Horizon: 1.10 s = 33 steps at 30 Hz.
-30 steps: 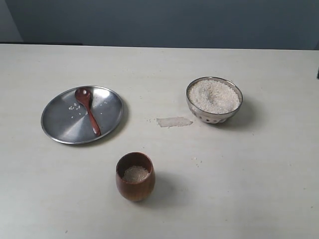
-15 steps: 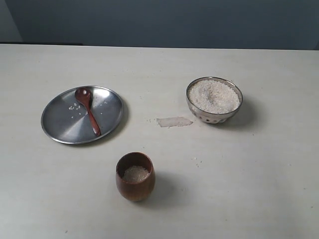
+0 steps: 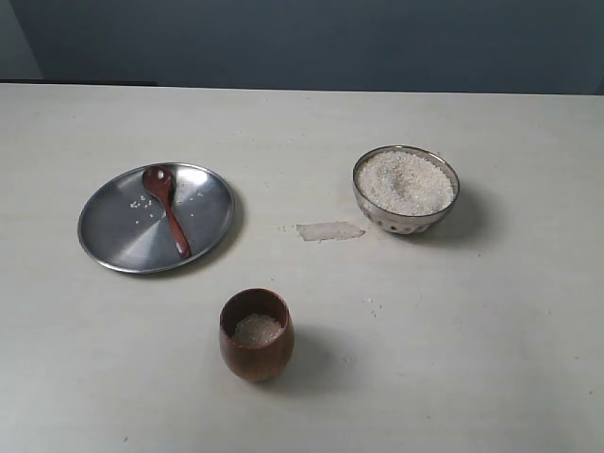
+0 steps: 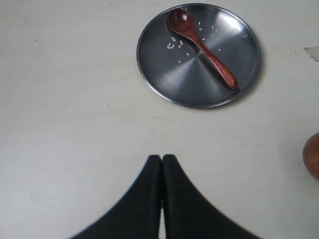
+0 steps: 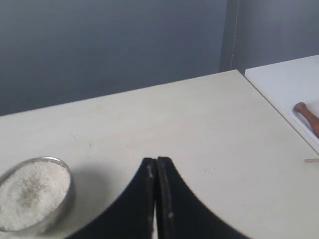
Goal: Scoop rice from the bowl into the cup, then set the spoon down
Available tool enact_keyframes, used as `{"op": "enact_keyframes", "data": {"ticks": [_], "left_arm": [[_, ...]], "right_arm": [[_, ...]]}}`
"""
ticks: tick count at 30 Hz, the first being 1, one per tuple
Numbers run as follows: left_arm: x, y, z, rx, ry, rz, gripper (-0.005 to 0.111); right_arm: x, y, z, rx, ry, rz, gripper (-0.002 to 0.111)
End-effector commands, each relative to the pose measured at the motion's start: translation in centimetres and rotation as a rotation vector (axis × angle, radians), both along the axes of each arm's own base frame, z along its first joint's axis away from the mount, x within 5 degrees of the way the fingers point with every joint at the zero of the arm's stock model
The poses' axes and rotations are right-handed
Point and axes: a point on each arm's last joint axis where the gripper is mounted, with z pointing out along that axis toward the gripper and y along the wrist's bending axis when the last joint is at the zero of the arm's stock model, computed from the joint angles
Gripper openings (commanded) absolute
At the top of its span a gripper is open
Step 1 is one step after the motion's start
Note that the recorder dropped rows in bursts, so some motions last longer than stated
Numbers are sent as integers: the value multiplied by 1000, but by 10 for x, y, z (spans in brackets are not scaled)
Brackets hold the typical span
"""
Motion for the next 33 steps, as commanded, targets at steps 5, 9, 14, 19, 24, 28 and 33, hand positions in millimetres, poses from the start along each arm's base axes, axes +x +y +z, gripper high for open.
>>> {"op": "enact_keyframes", "data": {"ticks": [5, 9, 14, 19, 24, 28, 33], "left_arm": [[0, 2, 2, 23, -10, 4, 0], [0, 3, 2, 42, -9, 7, 0], [0, 4, 2, 53, -9, 8, 0], [0, 4, 2, 53, -9, 8, 0], [0, 4, 2, 53, -9, 8, 0], [0, 4, 2, 53, -9, 8, 0], [0, 4, 2, 53, -9, 8, 0]], "right_arm": [[1, 13, -47, -206, 146, 254, 0], [1, 25, -54, -219, 139, 399, 0], [1, 29, -69, -177, 109, 429, 0], [-10, 25, -95, -157, 154, 410, 0], [-27, 11, -107, -131, 109, 285, 0], [-37, 5, -114, -107, 68, 207, 0], [-42, 4, -125, -48, 27, 159, 0]]}}
